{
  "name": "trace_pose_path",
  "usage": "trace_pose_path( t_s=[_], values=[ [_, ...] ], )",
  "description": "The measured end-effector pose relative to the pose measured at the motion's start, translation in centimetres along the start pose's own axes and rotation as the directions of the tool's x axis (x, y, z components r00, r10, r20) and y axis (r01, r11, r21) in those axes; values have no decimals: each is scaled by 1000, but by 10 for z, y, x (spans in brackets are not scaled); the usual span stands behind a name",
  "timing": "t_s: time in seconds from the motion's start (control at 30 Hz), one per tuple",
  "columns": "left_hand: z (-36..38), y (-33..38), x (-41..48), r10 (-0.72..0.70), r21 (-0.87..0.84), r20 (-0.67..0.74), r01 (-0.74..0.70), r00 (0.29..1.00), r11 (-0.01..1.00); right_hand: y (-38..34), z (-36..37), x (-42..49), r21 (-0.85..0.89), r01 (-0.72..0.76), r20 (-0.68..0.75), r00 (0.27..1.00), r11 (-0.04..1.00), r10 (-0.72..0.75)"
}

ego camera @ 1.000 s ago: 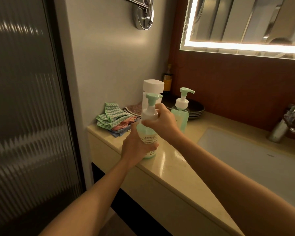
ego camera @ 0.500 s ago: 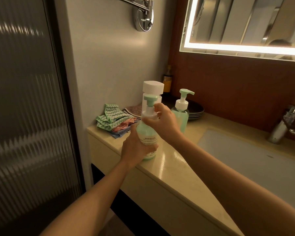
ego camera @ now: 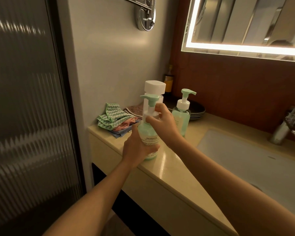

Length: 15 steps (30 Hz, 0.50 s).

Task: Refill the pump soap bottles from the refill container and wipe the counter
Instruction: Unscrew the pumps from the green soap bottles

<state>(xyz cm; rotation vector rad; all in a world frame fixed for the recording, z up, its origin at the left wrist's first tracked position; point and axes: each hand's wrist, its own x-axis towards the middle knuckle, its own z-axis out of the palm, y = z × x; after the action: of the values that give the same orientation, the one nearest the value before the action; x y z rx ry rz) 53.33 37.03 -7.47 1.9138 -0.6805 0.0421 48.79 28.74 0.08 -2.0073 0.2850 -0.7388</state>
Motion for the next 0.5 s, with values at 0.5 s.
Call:
trace_pose_path(
  t_s=[0.5],
  values=[
    [-1,0,0,-9,3,16,9,1000,1000,-3,2,-2,-78,3,37,999,997,0]
  ],
)
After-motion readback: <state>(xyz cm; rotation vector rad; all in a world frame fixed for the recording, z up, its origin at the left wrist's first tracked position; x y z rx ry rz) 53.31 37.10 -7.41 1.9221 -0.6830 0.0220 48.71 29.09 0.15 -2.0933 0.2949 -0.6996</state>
